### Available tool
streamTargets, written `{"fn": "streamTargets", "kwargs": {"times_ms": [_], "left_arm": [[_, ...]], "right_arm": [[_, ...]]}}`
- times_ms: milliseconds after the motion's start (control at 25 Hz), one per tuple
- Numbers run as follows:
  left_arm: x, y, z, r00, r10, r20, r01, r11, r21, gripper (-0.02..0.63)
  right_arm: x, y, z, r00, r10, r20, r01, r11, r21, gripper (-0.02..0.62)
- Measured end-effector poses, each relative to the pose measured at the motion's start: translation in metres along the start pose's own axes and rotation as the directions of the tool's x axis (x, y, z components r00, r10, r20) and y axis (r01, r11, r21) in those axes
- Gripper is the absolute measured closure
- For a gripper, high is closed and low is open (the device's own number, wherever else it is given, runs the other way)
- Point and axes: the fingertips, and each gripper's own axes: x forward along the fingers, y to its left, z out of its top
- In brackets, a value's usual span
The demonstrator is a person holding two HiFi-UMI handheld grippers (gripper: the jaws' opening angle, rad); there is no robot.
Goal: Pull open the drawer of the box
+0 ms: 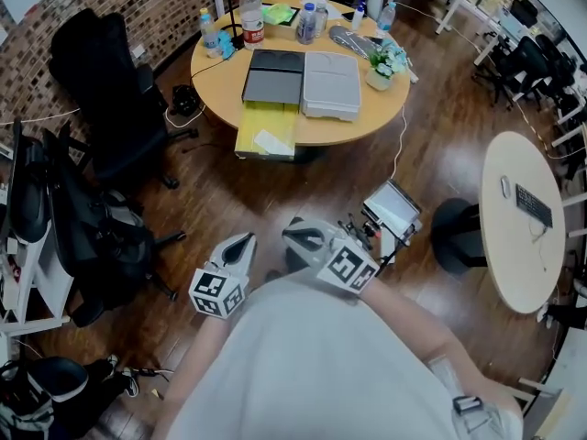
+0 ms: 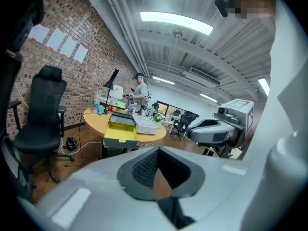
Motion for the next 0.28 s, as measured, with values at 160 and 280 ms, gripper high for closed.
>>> {"fn": "streamTargets", "kwargs": {"times_ms": [160,280], "left_arm": [[0.0061,-0.0034,0.0055,1.000,-0.028,-0.014,0.028,0.999,0.014,0.601],[0.0044,-0.0055,0.0066,0.999,-0.041,-0.022,0.041,0.999,0.018,0.601]], "right_arm": [[-0.0015,-0.0050,-0.0024,1.000,-0.019,-0.009,0.019,1.000,0.015,0.594],[-0.0029,-0.0052,-0.0066,0.999,-0.030,-0.038,0.031,0.999,0.023,0.594]]}}
